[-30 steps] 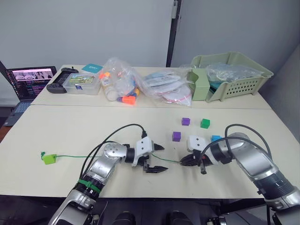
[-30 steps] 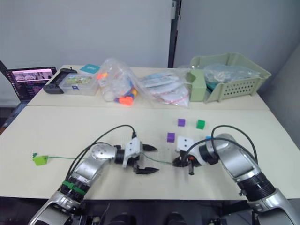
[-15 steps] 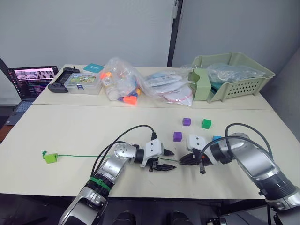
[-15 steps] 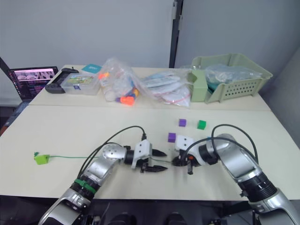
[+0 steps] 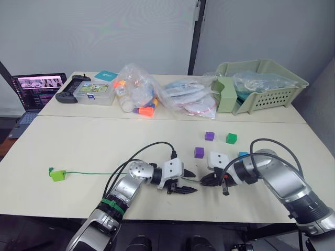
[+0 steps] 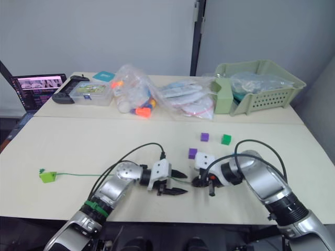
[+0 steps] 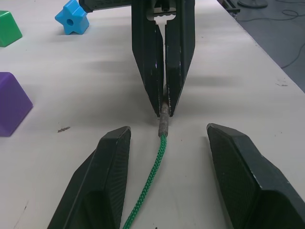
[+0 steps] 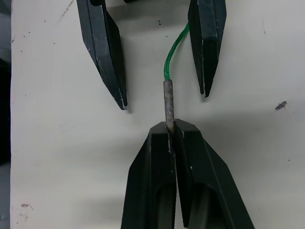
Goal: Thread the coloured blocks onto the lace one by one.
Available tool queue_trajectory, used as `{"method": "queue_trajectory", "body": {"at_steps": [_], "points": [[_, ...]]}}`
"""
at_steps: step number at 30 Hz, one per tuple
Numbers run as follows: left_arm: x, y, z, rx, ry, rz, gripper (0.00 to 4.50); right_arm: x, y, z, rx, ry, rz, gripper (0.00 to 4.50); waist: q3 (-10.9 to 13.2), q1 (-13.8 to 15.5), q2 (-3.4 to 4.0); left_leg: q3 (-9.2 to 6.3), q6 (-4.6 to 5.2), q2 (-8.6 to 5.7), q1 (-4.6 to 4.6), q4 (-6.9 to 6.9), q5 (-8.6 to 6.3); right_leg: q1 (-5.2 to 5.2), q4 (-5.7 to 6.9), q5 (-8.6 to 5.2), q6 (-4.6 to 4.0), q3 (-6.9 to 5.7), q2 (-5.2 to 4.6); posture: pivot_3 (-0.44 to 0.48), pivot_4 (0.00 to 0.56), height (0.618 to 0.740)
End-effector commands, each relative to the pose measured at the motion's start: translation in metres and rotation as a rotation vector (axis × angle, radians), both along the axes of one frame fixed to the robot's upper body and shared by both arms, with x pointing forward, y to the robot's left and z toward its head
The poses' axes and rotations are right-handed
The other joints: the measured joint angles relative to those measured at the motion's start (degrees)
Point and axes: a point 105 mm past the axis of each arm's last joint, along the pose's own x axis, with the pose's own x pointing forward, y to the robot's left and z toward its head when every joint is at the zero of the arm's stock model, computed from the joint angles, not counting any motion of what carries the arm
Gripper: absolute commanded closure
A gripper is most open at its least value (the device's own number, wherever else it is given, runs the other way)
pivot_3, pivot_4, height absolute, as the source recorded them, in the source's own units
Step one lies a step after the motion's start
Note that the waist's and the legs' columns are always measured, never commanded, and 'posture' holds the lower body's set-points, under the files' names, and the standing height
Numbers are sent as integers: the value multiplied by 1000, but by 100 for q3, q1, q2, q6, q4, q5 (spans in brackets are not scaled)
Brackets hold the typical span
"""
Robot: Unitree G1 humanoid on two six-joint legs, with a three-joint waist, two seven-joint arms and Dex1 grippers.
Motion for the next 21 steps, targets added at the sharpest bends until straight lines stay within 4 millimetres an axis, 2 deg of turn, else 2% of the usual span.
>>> {"method": "queue_trajectory", "body": {"at_steps": [1, 4, 5, 8, 9, 20, 21], "points": [[-2, -5, 5, -11, -11, -25, 2107, -2, 1, 7, 0, -27, 18, 4500, 0, -1, 0, 0, 0, 0, 0, 0, 0, 0, 0, 0, 0, 0, 0, 0, 150, 740], [-5, -5, 5, -15, -6, -44, 2941, -3, 1, 6, -2, -26, 20, 4500, 0, 0, 0, 0, 0, 0, 0, 0, 0, 0, 0, 0, 0, 0, 1, 0, 150, 740], [-6, -5, 4, -15, -4, -50, 3389, -4, 1, 6, -2, -26, 20, 4500, 0, -1, 0, 0, 0, 0, 0, 0, 0, 0, 0, 0, 0, 0, 0, 0, 150, 740], [-7, -7, 5, -17, -3, -60, 4314, -4, 1, 7, -4, -26, 18, 4500, 0, 1, 0, -1, 0, 0, 0, 0, 0, 0, 0, 0, 0, 0, 1, 0, 150, 740], [-7, -8, 5, -19, -5, -61, 4485, -4, 1, 6, -5, -24, 19, 4500, 0, 1, 0, -1, 0, 0, 0, 0, 0, 0, 0, 0, 0, 0, 1, 0, 150, 740], [-6, -14, 7, -30, -5, -65, 4485, -7, 2, 8, 12, -3, 3, 4500, 0, 26, 0, -1, 0, -1, 0, 3, 0, 2, -1, 1, 1, 0, 0, 0, 150, 740], [-6, -13, 6, -30, -2, -65, 4498, -8, 1, 10, 14, 4, -3, 4170, 0, 27, 0, -2, 0, -1, 0, 3, 0, 2, -1, 1, 1, 0, 0, 0, 150, 740]]}}
